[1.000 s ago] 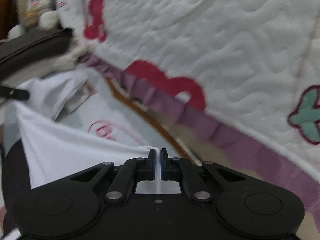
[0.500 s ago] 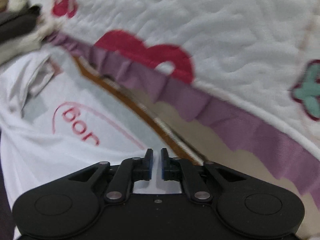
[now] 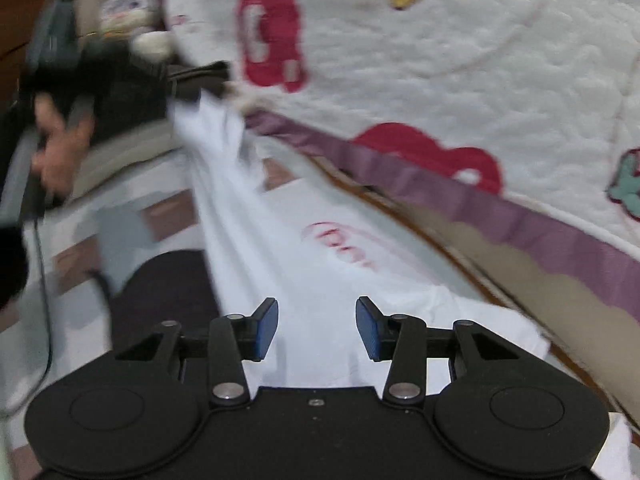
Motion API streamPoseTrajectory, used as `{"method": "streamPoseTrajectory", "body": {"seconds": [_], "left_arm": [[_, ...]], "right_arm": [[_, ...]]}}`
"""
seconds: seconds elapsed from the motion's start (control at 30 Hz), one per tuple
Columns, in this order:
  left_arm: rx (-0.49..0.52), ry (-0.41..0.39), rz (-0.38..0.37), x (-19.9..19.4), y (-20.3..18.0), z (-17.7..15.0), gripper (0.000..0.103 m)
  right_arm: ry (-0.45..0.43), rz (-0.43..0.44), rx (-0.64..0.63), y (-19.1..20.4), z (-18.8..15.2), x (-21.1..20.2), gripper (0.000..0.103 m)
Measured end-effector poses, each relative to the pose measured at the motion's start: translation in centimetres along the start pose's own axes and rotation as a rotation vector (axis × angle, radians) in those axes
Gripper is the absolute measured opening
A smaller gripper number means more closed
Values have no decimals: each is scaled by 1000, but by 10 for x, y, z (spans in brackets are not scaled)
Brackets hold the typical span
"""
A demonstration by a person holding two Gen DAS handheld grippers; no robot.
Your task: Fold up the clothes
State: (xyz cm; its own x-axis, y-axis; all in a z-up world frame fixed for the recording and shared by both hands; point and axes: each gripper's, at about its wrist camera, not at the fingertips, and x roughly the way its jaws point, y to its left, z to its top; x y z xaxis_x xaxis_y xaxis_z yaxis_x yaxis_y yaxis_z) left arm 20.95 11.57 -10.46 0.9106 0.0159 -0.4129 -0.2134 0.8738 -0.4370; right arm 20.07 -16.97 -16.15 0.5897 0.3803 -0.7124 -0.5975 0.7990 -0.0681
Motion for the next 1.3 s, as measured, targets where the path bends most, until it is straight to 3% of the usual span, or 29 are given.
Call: {"method": "streamPoseTrajectory", "body": {"seconds": [0.07,0.17,0.23,0.3,0.37,0.5,0.57,0.7,0.8,0.9,0.93,0.97,1.0,1.2,1.3], "left_arm": [[104,-52,69,-25,-18,-1,6],[250,17,186,-17,-24,-20,7],[301,49,242,-6,-15,-28,7],[255,75,265,2,7,-24,7],[175,87,276,8,30,-16,7],[109,127,262,27,64,-4,7],[83,186,215,28,72,-5,7],[158,238,179,26,59,-16,11],[188,241,164,26,53,-20,11],[148,256,152,28,58,-19,15],[130,261,158,29,61,-18,18],[119,261,165,29,64,-17,18],[111,256,171,29,66,-16,18],[41,241,137,27,73,-10,19],[42,265,118,32,71,-15,20]], "right_arm": [[6,31,3,4,-2,3,48],[21,72,6,10,-5,9,48],[39,90,-1,17,-7,12,48],[52,108,-14,25,-9,15,48],[62,130,-33,35,-11,19,48],[86,157,-107,56,-12,30,49],[99,150,-158,63,-10,41,49],[115,120,-252,74,-2,65,49],[121,158,-198,70,10,82,48],[133,196,-128,67,14,88,47],[130,186,-138,68,14,88,33],[127,177,-148,69,14,88,8],[119,175,-140,67,15,87,8],[-9,251,383,-11,23,53,8],[17,172,615,-57,3,56,8]]}}
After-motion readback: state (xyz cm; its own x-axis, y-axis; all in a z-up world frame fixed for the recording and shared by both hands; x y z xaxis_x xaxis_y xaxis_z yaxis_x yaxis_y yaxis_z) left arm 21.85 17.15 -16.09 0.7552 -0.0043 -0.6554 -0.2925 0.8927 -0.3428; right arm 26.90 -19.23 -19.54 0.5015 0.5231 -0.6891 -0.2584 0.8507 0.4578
